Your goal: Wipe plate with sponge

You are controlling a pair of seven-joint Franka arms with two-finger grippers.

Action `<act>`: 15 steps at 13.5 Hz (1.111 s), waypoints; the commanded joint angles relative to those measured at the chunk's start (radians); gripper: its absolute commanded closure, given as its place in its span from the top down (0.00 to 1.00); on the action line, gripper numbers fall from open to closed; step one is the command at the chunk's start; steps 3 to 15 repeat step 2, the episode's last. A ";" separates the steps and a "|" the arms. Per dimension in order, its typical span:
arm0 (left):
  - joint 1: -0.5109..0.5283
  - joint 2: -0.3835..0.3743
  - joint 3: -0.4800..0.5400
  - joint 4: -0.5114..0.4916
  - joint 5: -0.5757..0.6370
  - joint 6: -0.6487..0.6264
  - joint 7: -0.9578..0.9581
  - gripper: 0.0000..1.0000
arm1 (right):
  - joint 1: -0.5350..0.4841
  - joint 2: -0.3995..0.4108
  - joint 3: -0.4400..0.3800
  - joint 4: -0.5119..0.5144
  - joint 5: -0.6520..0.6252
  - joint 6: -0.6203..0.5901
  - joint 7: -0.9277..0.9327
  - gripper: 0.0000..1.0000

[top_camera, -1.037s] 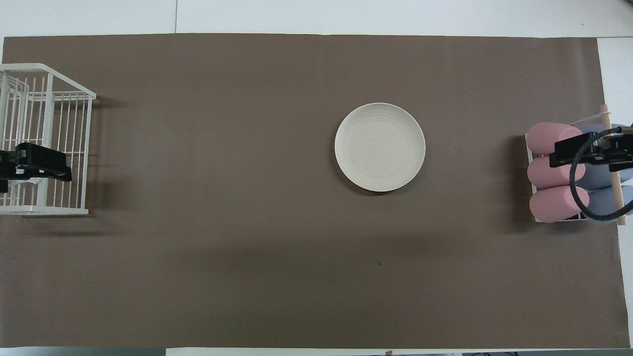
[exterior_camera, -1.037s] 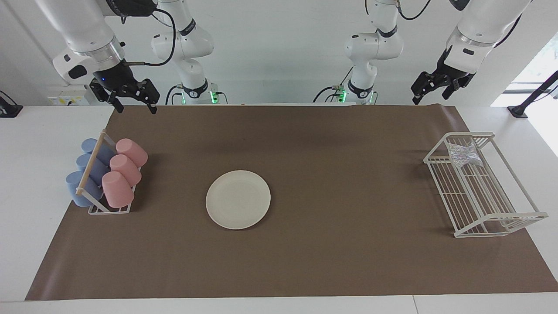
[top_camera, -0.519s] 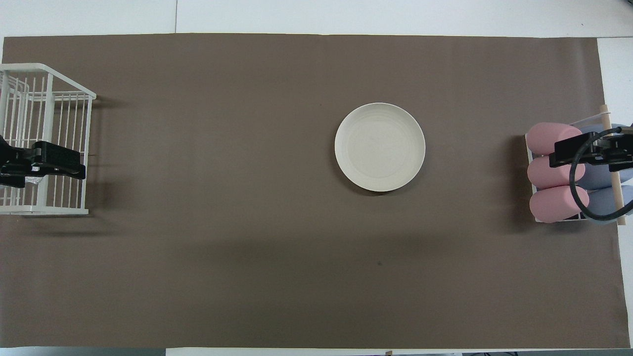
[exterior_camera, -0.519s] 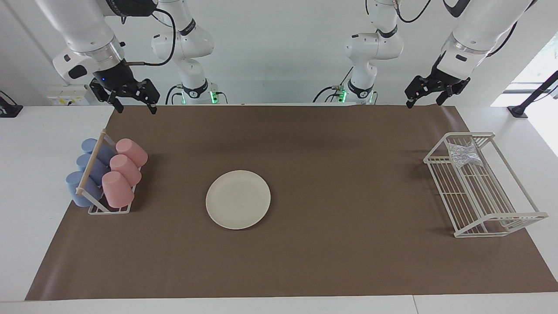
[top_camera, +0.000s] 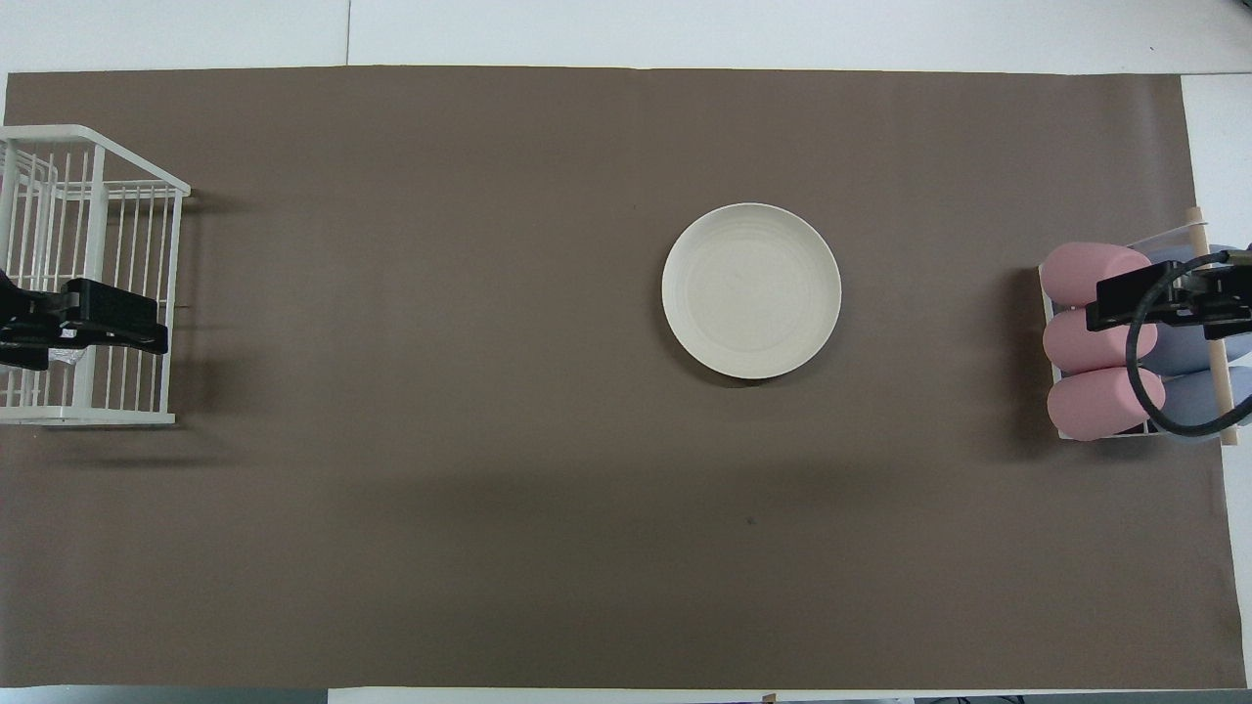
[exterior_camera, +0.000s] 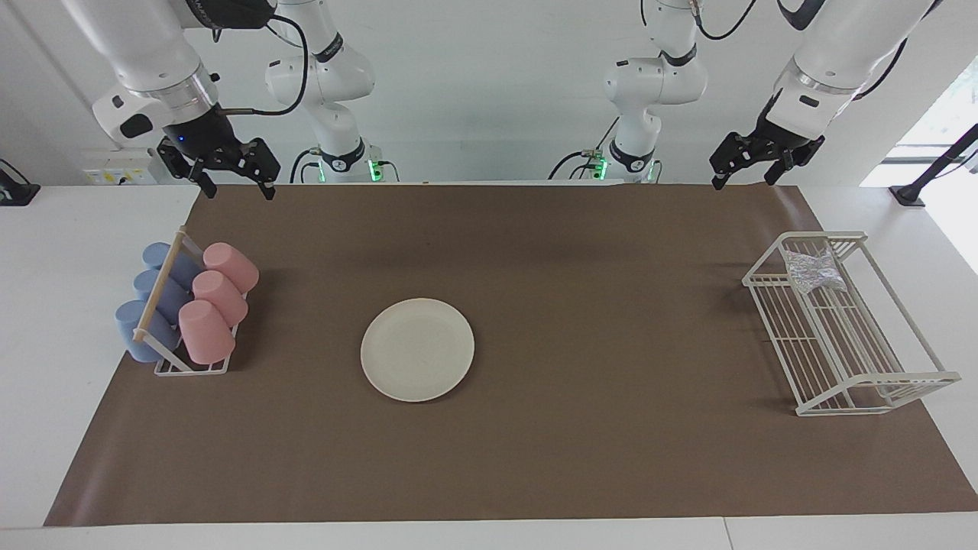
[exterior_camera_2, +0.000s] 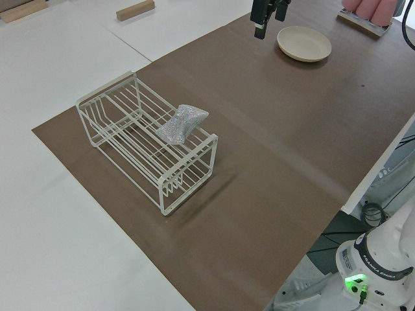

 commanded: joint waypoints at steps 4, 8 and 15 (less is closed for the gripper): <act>-0.001 -0.020 0.013 -0.019 -0.011 0.015 0.003 1.00 | -0.003 -0.005 0.010 0.001 -0.021 0.005 0.020 1.00; -0.001 -0.020 0.013 -0.019 -0.011 0.015 0.003 1.00 | -0.003 -0.005 0.010 0.001 -0.021 0.005 0.020 1.00; -0.001 -0.020 0.013 -0.019 -0.011 0.015 0.003 1.00 | -0.003 -0.005 0.010 0.001 -0.021 0.005 0.020 1.00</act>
